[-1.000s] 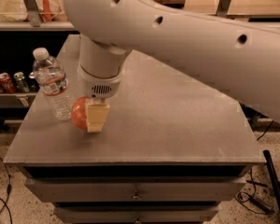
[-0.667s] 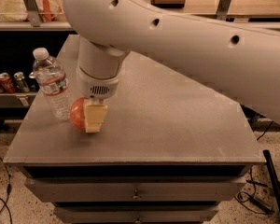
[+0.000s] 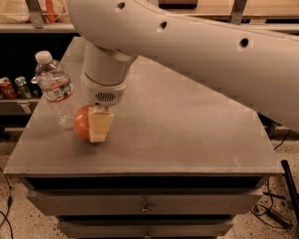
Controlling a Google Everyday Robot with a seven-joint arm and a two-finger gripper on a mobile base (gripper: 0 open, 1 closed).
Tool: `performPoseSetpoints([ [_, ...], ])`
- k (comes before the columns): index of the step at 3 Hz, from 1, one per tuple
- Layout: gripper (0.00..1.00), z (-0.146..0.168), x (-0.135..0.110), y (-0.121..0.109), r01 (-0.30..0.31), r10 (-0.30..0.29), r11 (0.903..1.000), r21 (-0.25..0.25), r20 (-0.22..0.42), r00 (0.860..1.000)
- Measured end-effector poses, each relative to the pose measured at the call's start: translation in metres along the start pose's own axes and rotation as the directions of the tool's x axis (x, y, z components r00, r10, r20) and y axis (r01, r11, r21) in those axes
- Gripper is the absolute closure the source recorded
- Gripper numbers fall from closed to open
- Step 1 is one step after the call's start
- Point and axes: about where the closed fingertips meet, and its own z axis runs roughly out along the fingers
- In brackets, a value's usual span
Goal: Move apple near water bottle
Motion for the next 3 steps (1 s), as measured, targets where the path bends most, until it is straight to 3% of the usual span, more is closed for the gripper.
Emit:
performPoseSetpoints([
  [1,0.12,0.0017,0.0007,-0.0003,-0.005,0.005,1.0,-0.006,0.001,1.0],
  [2,0.0,0.0035,0.0012,0.0004,-0.008,0.008,0.9999,-0.013,0.002,1.0],
  [3,0.0,0.0038,0.002,0.0,-0.01,0.01,0.9999,-0.014,0.002,1.0],
])
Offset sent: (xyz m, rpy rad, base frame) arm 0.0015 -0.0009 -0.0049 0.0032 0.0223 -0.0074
